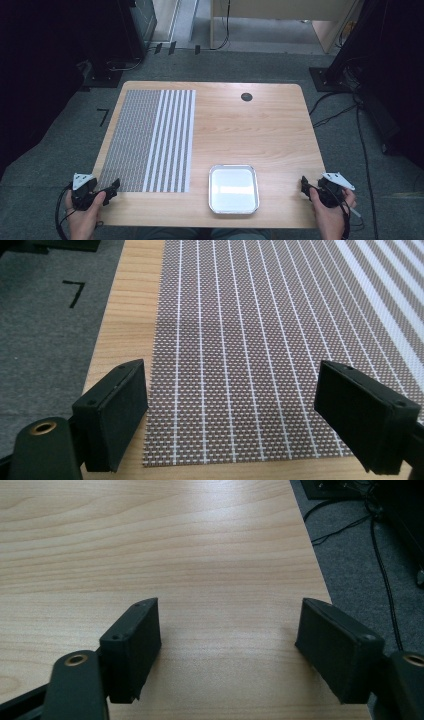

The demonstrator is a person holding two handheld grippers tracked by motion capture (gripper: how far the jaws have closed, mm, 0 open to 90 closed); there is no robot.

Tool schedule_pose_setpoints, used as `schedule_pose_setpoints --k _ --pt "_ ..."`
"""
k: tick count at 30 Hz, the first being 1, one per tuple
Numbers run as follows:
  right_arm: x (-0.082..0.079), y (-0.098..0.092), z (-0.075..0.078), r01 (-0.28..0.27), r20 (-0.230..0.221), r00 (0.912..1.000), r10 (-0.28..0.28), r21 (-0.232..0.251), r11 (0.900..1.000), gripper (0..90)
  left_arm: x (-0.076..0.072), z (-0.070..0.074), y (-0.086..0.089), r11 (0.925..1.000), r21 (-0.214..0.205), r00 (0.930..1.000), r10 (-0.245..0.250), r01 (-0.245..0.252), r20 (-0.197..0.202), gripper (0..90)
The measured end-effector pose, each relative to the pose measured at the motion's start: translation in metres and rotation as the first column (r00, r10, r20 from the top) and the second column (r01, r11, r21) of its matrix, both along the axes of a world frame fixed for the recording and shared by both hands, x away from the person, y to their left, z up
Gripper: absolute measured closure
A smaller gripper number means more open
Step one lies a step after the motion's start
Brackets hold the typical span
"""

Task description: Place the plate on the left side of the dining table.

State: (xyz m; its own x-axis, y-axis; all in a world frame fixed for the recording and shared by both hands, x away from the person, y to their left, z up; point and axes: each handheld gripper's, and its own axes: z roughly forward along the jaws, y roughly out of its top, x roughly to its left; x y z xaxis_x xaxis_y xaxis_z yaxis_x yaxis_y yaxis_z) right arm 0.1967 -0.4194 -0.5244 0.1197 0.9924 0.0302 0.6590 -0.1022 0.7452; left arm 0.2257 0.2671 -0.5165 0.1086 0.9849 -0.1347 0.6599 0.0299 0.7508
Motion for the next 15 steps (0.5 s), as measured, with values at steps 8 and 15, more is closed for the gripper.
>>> schedule_pose_setpoints --k 8,15 --pt "0.0012 -0.0007 -0.0004 0.009 -0.012 0.9999 -0.009 0.002 1.0000 18.0 0.0007 0.0011 0.0030 0.9994 -0.035 1.0000 0.001 -0.002 -0.004 13.1" --pt "-0.0018 -0.0054 0.0013 0.042 0.014 0.9990 -0.043 0.040 0.9983 19.9 -0.0020 0.0050 0.0035 0.9985 -0.052 0.9997 0.020 -0.019 0.015 12.4"
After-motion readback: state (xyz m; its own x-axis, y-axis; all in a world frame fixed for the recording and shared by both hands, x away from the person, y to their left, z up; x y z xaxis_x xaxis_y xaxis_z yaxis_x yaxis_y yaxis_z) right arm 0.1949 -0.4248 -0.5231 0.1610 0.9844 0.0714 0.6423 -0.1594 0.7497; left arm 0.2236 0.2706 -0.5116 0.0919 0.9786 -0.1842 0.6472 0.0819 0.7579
